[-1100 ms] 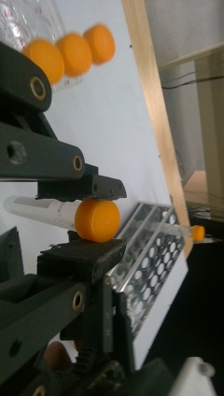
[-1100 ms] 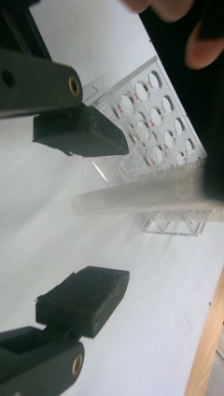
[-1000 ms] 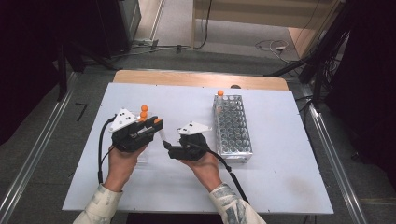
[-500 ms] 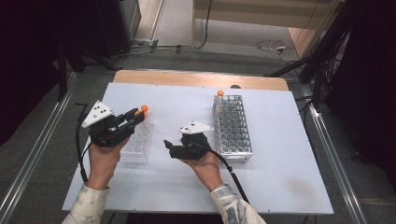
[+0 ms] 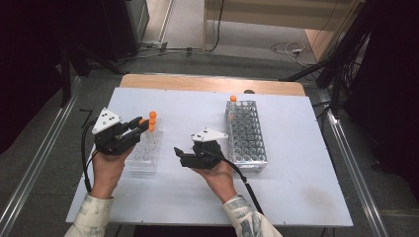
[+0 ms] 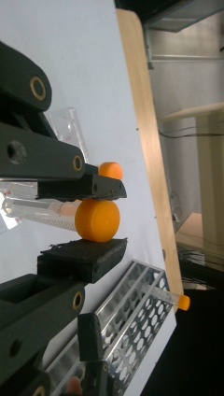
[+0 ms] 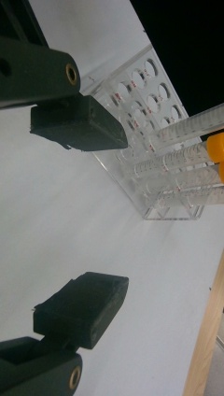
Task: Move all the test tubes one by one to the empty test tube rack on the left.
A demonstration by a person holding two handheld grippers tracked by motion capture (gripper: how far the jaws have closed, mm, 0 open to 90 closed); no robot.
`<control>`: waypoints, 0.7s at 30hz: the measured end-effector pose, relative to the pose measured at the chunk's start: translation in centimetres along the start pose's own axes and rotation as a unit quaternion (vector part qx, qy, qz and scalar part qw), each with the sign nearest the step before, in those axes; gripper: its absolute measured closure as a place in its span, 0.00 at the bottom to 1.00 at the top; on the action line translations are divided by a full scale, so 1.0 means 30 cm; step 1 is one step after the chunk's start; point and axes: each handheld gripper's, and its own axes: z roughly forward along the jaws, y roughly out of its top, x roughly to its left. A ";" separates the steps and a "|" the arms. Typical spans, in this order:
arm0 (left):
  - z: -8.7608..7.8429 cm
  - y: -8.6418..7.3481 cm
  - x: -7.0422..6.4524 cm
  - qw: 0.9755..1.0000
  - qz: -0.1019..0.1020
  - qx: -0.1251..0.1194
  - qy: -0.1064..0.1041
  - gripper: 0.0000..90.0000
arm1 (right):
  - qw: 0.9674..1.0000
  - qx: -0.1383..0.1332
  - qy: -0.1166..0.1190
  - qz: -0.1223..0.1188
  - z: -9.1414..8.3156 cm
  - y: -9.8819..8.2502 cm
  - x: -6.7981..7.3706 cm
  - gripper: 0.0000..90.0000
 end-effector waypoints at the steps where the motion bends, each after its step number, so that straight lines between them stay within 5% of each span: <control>1: 0.003 -0.004 0.001 1.000 0.000 0.004 -0.002 0.78 | 1.000 0.000 0.001 0.001 -0.001 0.001 -0.001 0.30; 10: 0.041 -0.047 -0.012 0.998 0.023 0.052 0.006 0.78 | 1.000 -0.003 0.004 0.000 -0.006 0.002 -0.001 0.31; 21: 0.056 -0.070 -0.004 0.998 0.020 0.063 0.002 0.75 | 1.000 -0.003 0.004 -0.002 -0.003 0.001 0.000 0.30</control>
